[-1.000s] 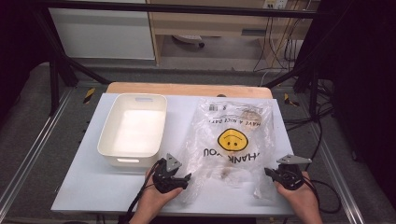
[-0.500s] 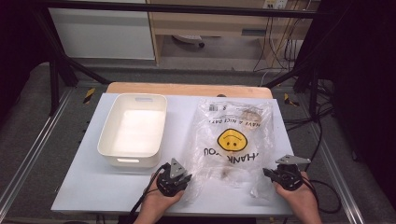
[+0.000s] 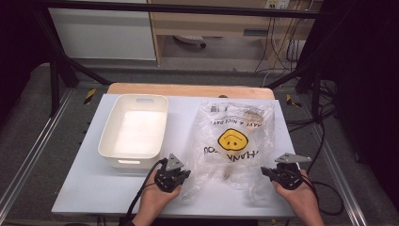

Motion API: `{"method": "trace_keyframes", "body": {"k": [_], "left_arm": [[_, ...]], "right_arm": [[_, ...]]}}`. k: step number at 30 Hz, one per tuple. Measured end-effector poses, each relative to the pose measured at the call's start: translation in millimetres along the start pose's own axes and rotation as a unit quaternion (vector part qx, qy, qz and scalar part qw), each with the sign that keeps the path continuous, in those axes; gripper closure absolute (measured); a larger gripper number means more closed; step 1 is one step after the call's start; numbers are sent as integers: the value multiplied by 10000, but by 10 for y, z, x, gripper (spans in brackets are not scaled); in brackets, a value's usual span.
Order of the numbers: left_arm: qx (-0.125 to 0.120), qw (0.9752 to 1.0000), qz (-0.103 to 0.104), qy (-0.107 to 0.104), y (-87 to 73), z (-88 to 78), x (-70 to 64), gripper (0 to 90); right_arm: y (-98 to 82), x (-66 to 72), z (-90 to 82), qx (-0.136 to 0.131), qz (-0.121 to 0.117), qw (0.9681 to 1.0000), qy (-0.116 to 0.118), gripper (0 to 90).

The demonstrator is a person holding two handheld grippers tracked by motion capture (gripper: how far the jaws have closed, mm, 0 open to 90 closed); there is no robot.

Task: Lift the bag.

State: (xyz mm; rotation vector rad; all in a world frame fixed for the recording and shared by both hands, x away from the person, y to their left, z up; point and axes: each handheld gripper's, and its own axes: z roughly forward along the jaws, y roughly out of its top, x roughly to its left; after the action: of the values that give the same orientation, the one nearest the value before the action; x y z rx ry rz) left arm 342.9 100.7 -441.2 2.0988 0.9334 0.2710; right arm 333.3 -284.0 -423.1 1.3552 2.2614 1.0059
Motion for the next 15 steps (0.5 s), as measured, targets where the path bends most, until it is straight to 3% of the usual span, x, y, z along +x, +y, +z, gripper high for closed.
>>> {"method": "trace_keyframes", "body": {"k": [5, 9, 15], "left_arm": [[-7, 9998, -95, -164, 126, -105, 84, 900], [6, 9996, -121, -254, 218, -148, 132, 900], [21, 9996, 18, -298, 397, -196, 133, 900]], "right_arm": [[157, 42, -23, -92, -146, 9998, 87, 900], [274, 46, -43, -167, -134, 9996, 178, 900], [468, 64, -62, -202, -280, 9992, 191, 900]]}}
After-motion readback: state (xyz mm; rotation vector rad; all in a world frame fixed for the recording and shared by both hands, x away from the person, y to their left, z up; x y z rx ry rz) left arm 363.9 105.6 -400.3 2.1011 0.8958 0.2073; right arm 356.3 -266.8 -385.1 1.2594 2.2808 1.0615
